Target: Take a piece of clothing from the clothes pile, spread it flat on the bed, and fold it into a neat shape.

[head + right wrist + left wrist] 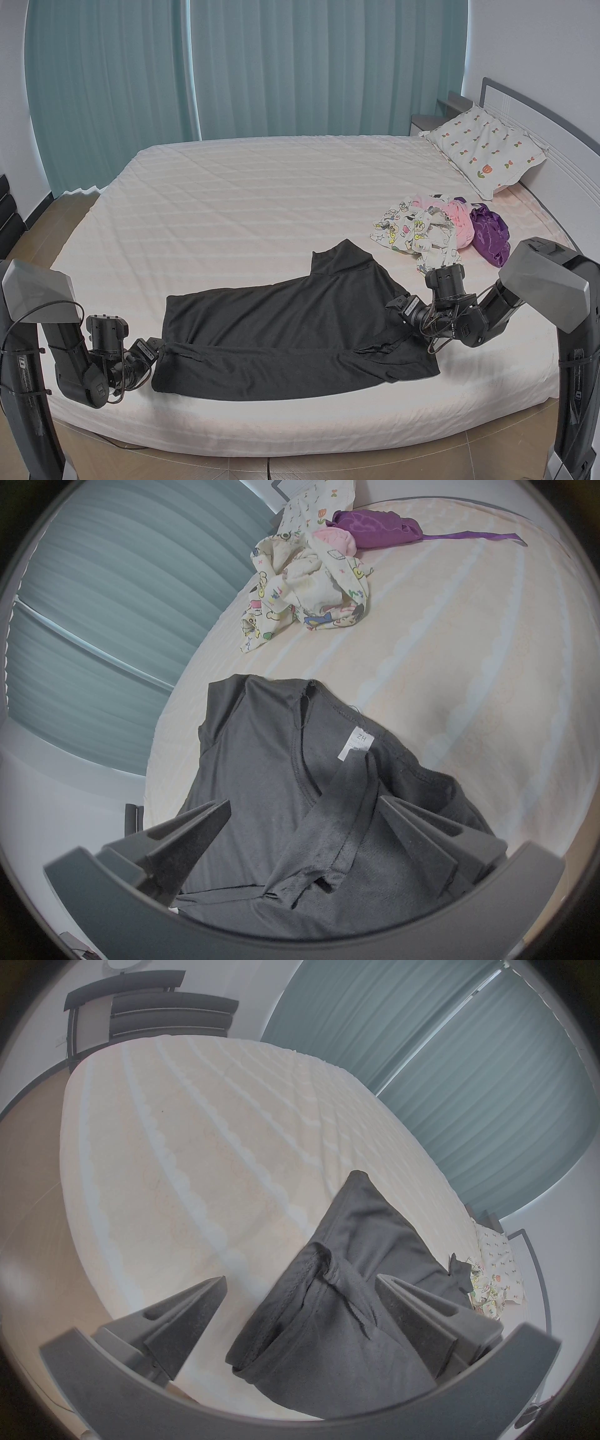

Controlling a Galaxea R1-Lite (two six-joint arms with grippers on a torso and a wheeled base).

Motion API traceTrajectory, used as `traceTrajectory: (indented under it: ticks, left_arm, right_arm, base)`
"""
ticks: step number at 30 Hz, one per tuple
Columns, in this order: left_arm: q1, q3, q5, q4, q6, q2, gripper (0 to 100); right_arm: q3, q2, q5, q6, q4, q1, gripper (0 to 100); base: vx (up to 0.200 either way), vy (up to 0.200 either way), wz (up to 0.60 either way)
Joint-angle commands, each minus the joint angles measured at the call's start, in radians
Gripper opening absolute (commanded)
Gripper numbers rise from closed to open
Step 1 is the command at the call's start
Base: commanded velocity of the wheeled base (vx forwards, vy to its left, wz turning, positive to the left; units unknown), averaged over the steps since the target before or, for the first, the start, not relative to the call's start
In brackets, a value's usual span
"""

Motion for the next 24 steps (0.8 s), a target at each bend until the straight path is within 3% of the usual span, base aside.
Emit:
traceTrajectory:
  ticks: [1,12,13,24]
  left_arm:
    - [0.003,0.016,-0.003,-0.004,-0.002,0.016,100]
    - [0.002,0.036,-0.003,-0.044,-0.002,0.028,100]
    - [0.002,0.041,-0.003,-0.056,-0.001,0.031,100]
    - [0.003,0.056,-0.001,-0.114,-0.001,0.039,100]
  right_arm:
    - [-0.018,0.050,-0.002,-0.008,0.001,0.004,100]
    - [-0.066,0.067,0.007,-0.008,0.033,0.004,100]
    - [-0.072,0.069,0.007,-0.008,0.042,0.004,0]
    - [-0.104,0.053,-0.001,-0.023,0.134,0.004,0]
  base:
    - [0.000,0.000,0.00]
    - [0.000,0.000,0.00]
    - [0.000,0.000,0.00]
    - [0.000,0.000,0.00]
